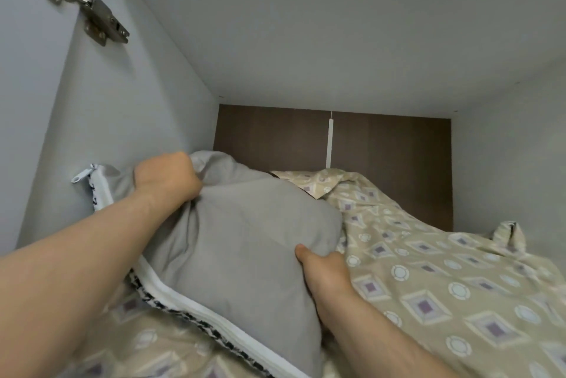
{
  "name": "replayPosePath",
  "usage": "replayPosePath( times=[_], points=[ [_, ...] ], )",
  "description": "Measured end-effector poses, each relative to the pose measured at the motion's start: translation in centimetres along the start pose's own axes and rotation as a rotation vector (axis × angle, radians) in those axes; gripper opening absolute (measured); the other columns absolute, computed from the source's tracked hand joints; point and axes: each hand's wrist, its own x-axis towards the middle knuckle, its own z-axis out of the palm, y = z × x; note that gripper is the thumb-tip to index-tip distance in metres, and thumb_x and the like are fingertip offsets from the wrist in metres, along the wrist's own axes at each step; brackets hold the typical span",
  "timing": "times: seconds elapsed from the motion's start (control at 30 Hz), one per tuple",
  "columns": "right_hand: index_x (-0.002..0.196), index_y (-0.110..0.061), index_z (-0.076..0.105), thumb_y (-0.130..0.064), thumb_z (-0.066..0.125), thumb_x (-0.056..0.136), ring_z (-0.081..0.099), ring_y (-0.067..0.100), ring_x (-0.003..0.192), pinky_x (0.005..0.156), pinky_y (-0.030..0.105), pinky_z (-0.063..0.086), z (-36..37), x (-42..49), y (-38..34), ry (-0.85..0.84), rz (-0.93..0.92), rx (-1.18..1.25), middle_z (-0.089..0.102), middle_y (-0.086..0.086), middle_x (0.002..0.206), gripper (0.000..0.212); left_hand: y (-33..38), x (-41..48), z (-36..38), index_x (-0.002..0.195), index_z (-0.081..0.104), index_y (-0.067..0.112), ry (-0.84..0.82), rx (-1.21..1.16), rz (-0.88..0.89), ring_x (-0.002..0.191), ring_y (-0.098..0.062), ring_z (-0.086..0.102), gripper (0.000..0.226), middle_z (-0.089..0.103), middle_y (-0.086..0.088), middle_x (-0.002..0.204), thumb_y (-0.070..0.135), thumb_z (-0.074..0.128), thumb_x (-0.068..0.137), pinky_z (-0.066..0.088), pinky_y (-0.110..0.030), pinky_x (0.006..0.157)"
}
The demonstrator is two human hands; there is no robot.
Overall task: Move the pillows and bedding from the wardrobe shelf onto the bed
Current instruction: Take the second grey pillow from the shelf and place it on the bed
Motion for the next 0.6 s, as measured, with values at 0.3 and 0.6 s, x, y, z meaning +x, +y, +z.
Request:
replayPosePath(
  times=[0.3,0.6],
  points=[
    [0.106,-0.015,0.060,-0.043,0.073,0.060,0.065,0.030,0.101,0.092,0.044,0.051,-7.0,-5.1,-2.6,0.100,-0.217,0.033,0.069,0.008,0.109,0.055,-1.2,-7.4,-8.1,0.089,0.065,0.012,0.198,-0.417,0.003,0.092,-0.041,0.063,0.028,0.069,-0.019,0.097,0.039,0.059,0.082,0.040,-0.033,0.067],
    [0.117,-0.003,0.057,-0.060,0.074,0.052,0.063,0.034,0.105,0.091,0.041,0.050,-18.8,-14.0,-4.1,0.067,-0.129,0.188,0.065,0.014,0.117,0.088,0.1,-23.9,-17.8,0.085,0.066,0.019,0.241,-0.718,-0.104,0.082,-0.035,0.063,0.026,0.066,-0.004,0.079,0.043,0.058,0.082,0.052,-0.042,0.074]
  ],
)
